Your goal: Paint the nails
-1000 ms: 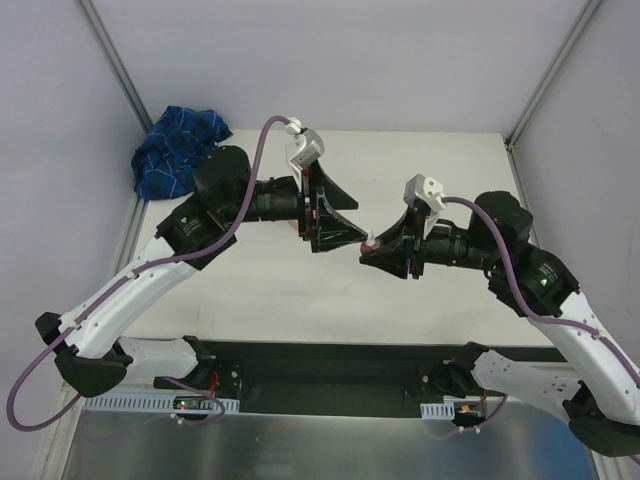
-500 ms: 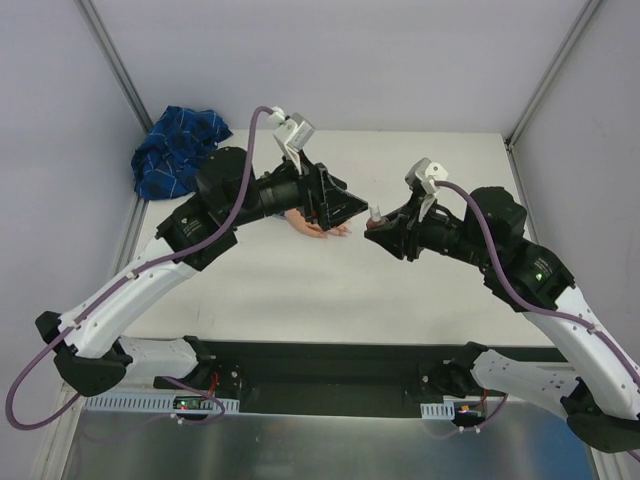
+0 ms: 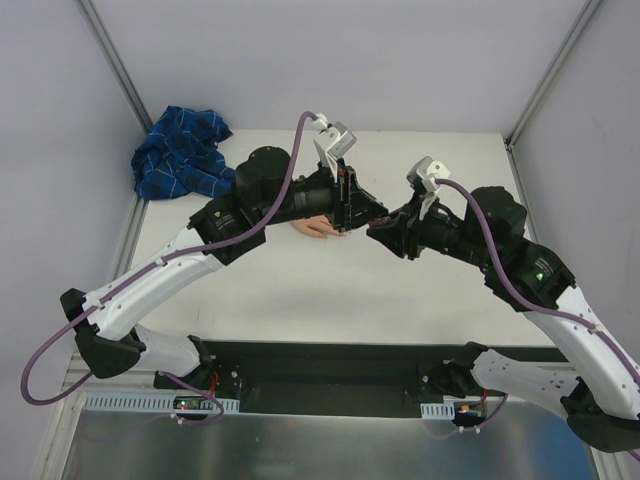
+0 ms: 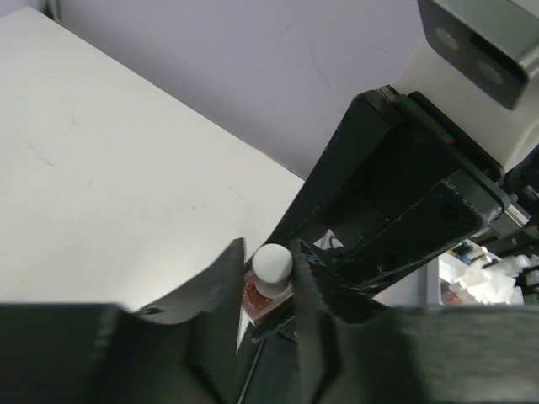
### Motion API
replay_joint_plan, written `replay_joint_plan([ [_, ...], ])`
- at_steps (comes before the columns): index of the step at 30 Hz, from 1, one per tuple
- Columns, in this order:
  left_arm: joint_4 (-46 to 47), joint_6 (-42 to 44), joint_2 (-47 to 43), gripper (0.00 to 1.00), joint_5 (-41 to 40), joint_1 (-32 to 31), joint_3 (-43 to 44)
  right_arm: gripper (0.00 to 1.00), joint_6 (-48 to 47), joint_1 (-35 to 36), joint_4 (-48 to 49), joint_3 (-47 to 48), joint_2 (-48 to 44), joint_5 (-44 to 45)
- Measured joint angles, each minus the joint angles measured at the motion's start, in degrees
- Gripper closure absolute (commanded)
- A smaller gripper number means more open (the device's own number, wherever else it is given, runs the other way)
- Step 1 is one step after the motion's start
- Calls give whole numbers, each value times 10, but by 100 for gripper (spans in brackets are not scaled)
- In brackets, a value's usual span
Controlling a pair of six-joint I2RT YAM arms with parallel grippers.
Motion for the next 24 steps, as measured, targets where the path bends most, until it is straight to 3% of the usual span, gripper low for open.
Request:
replay_joint_plan([
  [2, 3, 3, 5, 100, 28, 0, 3, 100, 0, 0, -5, 0, 0, 0],
  [6, 16, 3, 10, 100, 147, 22, 3, 100, 3, 0, -16, 0, -12, -26],
  [11, 88, -3, 11, 100, 384, 43, -8, 100, 38, -9, -9, -1, -30, -226],
  [14, 130, -5, -6, 100, 456, 36, -19, 100, 76, -7, 27, -5, -23, -351],
  [15, 140, -5, -11, 96, 468, 34, -21, 100, 80, -7, 38, -5, -19, -374],
  [16, 144, -5, -14, 86, 474, 33, -22, 100, 81, -7, 48, -6, -17, -386],
  [17, 148, -6, -14, 72, 475, 33, -23, 100, 82, -7, 52, -6, -16, -391],
  [18, 149, -7, -14, 46, 474, 34, -23, 100, 82, -7, 53, -7, -15, -393],
  [19, 149, -9, -14, 38, 472, 35, -24, 100, 80, -8, 52, -7, -15, -394],
  [21, 135, -17, -17, 24, 465, 45, -24, 100, 68, -7, 47, -6, -18, -402],
  [24, 106, -15, -28, 16, 420, 64, -27, 100, 38, -5, 17, 4, -23, -381],
])
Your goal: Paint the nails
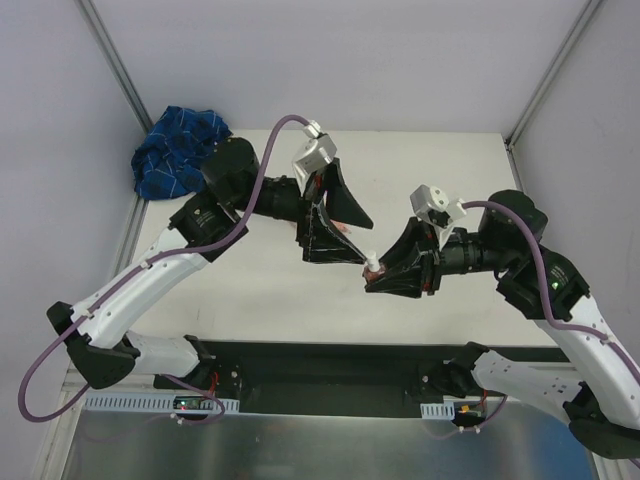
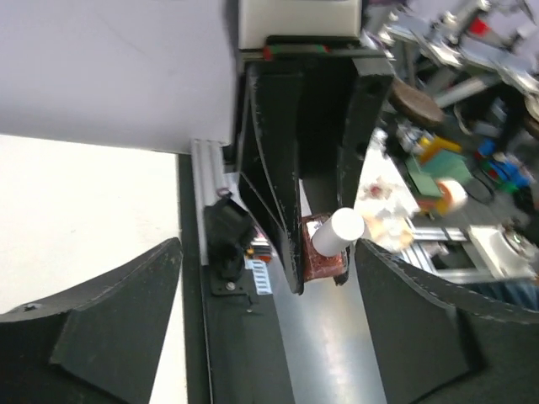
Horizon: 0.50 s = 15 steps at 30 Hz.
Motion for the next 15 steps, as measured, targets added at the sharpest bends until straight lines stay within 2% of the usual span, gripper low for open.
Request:
replay_joint_plan([
  [3, -28, 11, -26, 12, -72, 2, -8, 100, -26, 0, -26, 13, 2, 52],
  [10, -64, 13, -73, 14, -225, 2, -4, 100, -40, 7, -57, 40, 36, 221],
  [15, -91, 6, -51, 28, -294, 2, 7, 100, -35, 28, -63, 47, 61, 334],
])
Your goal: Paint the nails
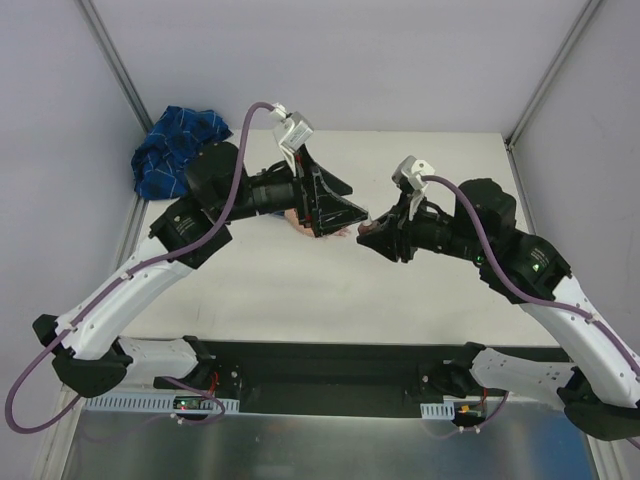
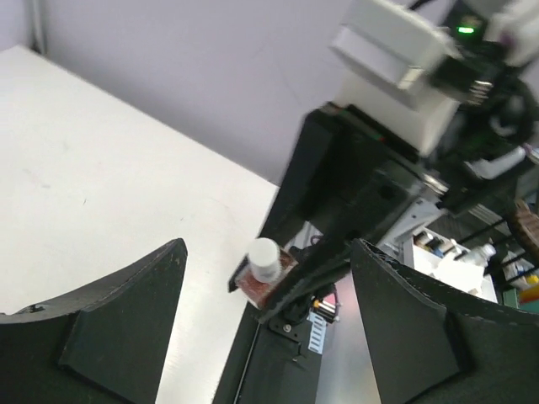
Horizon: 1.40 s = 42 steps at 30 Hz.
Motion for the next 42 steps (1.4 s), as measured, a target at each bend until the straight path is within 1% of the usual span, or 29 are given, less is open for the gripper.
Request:
replay_joint_plan([
  [3, -16, -13, 22, 30, -32, 0, 0, 100, 1, 11, -2, 0, 2, 41],
  [7, -29, -27, 43, 23, -49, -2, 0, 100, 1, 21, -2, 1, 3, 70],
  [9, -33, -28, 48, 23, -52, -5, 0, 100, 1, 24, -2, 1, 4, 80],
  [13, -33, -26, 50, 37, -66, -24, 1, 100, 1, 30, -2, 1, 6, 96],
  [14, -33, -25, 50, 42, -70, -28, 2, 100, 1, 31, -3, 2, 6, 99],
  [16, -33, -25, 50, 49, -74, -28, 2, 100, 1, 33, -3, 2, 6, 105],
  [17, -33, -24, 50, 58, -76, -28, 2, 100, 2, 34, -2, 2, 6, 107],
  [20, -32, -25, 51, 72, -75, -28, 3, 100, 4, 36, -1, 2, 5, 112],
  [21, -32, -25, 52, 82, -73, -28, 3, 100, 5, 37, 0, 2, 5, 113],
  [24, -24, -23, 61, 100, -43, -28, 7, 100, 10, 36, -2, -1, 0, 118],
  [26, -20, -19, 69, 100, 2, -27, 12, 100, 12, 36, -2, -8, -12, 112],
  [28, -10, -2, 80, 100, 87, -20, 20, 100, 15, 29, 0, -21, -31, 60],
  [30, -1, 16, 86, 100, 179, -20, 25, 100, 33, 15, 20, -51, -62, -43],
  [31, 4, 31, 87, 100, 238, -24, 24, 100, 53, 11, 37, -69, -77, -116],
  [33, 17, 56, 85, 100, 313, -40, 24, 100, 79, 12, 59, -87, -89, -207],
  [34, 23, 65, 83, 100, 336, -47, 24, 100, 89, 13, 72, -93, -92, -245],
  [36, 31, 76, 83, 100, 361, -54, 24, 100, 97, 13, 89, -102, -96, -286],
  [37, 31, 79, 84, 84, 363, -54, 24, 100, 97, 11, 92, -106, -97, -293],
  [39, 31, 79, 86, 67, 358, -53, 24, 100, 96, 2, 90, -107, -98, -295],
  [40, 31, 78, 87, 56, 350, -51, 24, 100, 91, 0, 88, -107, -99, -293],
  [41, 28, 74, 87, 42, 341, -48, 24, 100, 84, -1, 84, -106, -100, -289],
  [42, 22, 69, 87, 36, 331, -44, 24, 100, 75, -2, 79, -104, -101, -282],
])
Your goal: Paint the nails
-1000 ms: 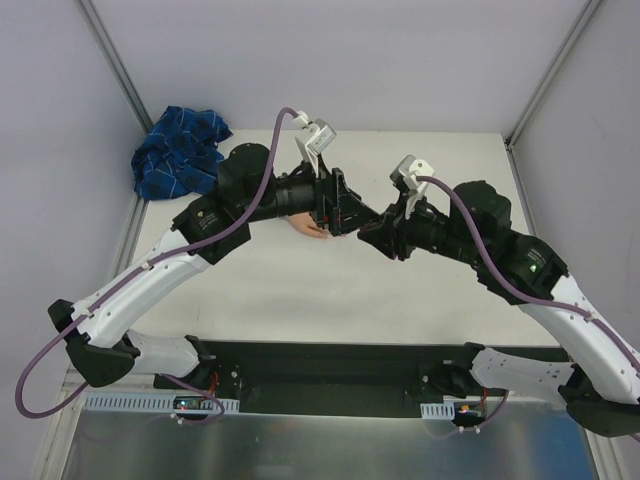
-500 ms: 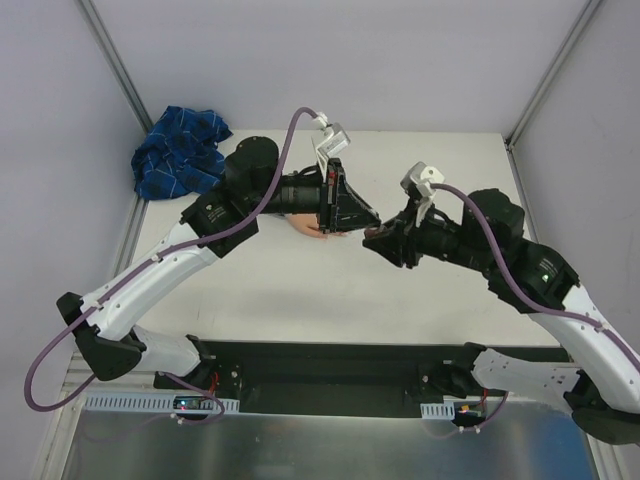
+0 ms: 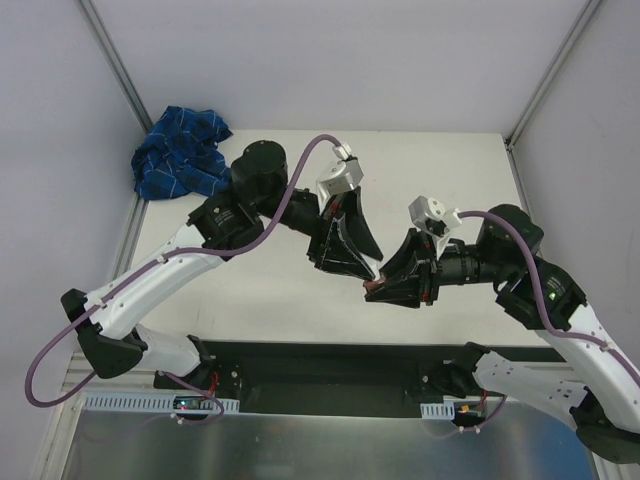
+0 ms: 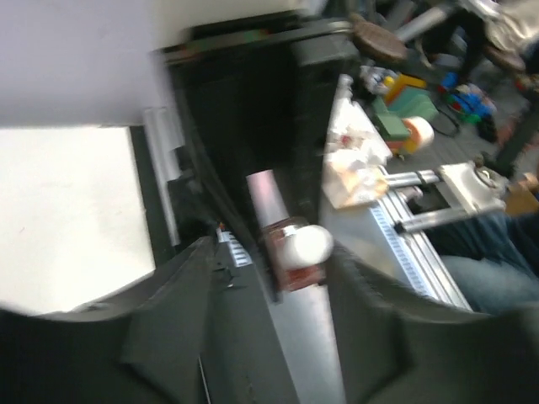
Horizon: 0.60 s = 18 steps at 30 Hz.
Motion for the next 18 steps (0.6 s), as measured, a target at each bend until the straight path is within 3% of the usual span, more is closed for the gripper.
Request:
replay_joint_plan([
  [2, -13, -9, 0, 26, -28, 12, 0, 100, -20, 0, -18, 12, 0, 16],
  [5, -27, -21, -9, 23, -82, 25, -3, 100, -49, -2, -47, 35, 4, 61],
  [7, -36, -26, -21, 16, -116, 25, -3, 100, -64, -2, -56, 45, 7, 82],
  [18, -45, -90, -43, 21, -312, 33, -3, 100, -97, 13, -59, 48, 8, 242],
])
